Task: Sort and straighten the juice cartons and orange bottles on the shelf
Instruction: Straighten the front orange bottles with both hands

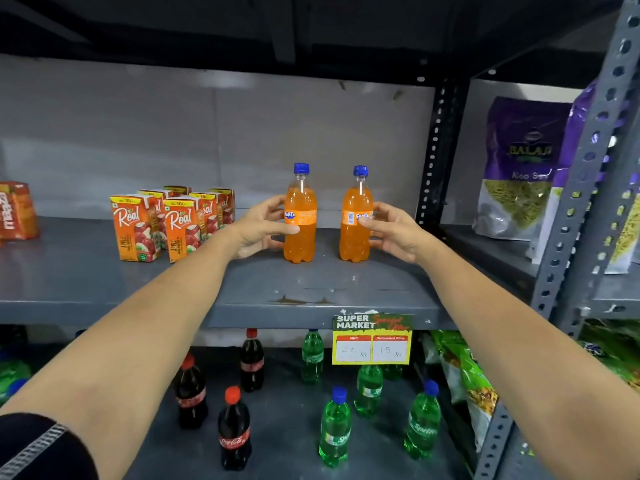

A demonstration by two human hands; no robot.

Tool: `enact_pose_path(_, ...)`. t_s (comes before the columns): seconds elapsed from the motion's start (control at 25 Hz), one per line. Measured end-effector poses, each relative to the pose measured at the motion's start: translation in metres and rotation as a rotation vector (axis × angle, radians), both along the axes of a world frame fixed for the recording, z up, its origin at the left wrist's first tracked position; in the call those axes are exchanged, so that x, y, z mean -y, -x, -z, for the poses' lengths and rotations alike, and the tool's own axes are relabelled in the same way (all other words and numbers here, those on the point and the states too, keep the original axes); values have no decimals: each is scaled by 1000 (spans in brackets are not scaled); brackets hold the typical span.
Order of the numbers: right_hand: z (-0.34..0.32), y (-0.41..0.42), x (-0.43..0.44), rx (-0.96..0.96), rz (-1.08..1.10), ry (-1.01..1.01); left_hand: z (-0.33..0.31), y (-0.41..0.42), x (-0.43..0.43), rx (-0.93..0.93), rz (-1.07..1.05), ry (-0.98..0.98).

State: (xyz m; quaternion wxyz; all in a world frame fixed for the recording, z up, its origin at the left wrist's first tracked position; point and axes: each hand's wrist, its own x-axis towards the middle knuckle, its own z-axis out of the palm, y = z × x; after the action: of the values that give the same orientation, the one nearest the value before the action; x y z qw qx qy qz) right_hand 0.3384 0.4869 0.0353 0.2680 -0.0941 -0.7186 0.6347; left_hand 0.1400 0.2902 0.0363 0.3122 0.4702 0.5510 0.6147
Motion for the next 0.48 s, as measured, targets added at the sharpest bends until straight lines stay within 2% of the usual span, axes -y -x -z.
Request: enact_pose_path(0.48, -3, -8, 1, 7, -28, -10, 1, 1, -5, -25, 26, -30)
